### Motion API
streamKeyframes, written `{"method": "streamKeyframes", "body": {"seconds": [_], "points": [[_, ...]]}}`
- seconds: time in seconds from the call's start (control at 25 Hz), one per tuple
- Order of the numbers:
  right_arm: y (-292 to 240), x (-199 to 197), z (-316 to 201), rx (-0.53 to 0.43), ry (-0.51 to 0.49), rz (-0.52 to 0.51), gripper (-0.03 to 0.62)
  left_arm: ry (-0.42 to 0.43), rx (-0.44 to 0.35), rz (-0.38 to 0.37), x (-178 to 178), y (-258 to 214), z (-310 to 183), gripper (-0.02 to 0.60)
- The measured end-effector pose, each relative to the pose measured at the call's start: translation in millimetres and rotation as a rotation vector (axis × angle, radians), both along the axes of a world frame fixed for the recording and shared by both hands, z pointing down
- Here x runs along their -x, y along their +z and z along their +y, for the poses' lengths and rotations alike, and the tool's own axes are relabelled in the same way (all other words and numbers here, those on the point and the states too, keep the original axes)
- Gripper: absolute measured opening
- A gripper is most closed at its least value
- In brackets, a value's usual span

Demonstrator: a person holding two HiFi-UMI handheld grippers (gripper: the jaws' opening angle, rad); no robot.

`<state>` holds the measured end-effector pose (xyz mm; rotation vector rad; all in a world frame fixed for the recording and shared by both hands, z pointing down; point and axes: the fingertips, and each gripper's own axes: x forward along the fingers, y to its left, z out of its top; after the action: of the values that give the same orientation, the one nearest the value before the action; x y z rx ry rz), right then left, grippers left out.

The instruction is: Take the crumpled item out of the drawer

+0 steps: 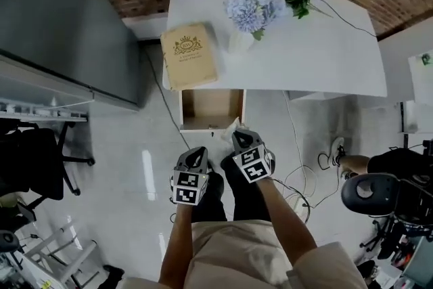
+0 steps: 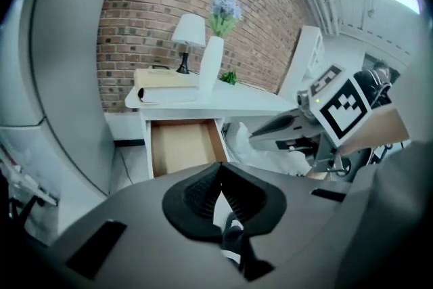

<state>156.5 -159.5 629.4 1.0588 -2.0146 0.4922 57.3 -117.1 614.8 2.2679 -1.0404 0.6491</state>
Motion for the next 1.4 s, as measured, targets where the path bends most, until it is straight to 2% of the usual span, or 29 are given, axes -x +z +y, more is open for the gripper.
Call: {"method": "streamKeyframes", "body": {"seconds": [0.12,0.4,0.52,0.64,0.8,0.96,1.12,1.4], "points": [[-18,-1,25,0.006,0.017,-0.014,0.032,-0.067,0.006,0.008,15,-20,5,0.015],[-70,2,40,-0.057,0.058,-0.074,0.032,-0.089,-0.054,-0.015,30,-74,7,0.015],[-90,8,41,-0.086,0.085,-0.127,0.032,-0.087,-0.105,-0.029,39,-101,4,0.015],[-99,17,43,-0.091,0.064,-0.179,0.032,-0.074,-0.137,-0.036,40,-116,3,0.015],[-116,31,51,-0.099,0.025,-0.216,0.032,-0.045,-0.158,-0.017,35,-120,7,0.015],[-114,36,68,-0.103,-0.014,-0.247,0.032,-0.077,-0.141,0.055,35,-120,18,0.015],[-98,28,78,-0.074,-0.03,-0.22,0.032,-0.112,-0.123,0.04,42,-110,24,0.015],[-96,28,78,-0.104,-0.015,-0.205,0.034,-0.114,-0.115,0.017,48,-104,34,0.015]]}}
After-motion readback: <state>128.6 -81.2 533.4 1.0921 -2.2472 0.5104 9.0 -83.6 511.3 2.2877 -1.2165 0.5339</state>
